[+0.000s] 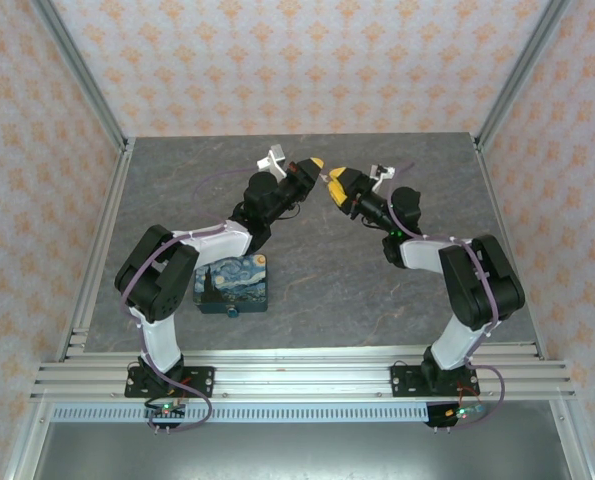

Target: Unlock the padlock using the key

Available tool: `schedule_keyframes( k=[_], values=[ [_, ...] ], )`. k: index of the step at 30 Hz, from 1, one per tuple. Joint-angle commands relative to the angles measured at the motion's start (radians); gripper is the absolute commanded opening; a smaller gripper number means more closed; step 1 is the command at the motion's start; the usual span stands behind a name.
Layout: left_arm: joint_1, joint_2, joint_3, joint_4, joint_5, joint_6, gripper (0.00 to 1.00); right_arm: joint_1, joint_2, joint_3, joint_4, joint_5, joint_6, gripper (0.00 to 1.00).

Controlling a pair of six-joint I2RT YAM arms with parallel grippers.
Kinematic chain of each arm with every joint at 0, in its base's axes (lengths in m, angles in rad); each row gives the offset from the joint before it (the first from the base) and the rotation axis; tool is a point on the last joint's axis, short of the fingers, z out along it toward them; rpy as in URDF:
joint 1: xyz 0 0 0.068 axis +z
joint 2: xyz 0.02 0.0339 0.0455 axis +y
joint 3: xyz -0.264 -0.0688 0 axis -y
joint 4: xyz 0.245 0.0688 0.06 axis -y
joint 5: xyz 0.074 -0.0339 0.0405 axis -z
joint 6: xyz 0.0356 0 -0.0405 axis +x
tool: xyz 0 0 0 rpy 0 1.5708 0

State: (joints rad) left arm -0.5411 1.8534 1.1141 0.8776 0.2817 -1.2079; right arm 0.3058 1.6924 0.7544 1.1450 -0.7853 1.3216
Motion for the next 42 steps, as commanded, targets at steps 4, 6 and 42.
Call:
schedule_keyframes(
  k=[4, 6, 42],
  values=[
    [0.009, 0.0, 0.016, 0.005, 0.026, -0.011, 0.0, -0.007, -0.032, 0.037, -0.011, -0.009, -0.05, 0.5],
    [0.008, 0.0, 0.016, 0.005, 0.027, -0.012, 0.0, -0.007, -0.027, 0.053, -0.018, -0.013, -0.053, 0.49],
    [0.009, 0.012, 0.035, -0.008, 0.028, -0.013, 0.0, 0.022, 0.023, 0.029, 0.022, -0.051, -0.038, 0.29]
  ],
)
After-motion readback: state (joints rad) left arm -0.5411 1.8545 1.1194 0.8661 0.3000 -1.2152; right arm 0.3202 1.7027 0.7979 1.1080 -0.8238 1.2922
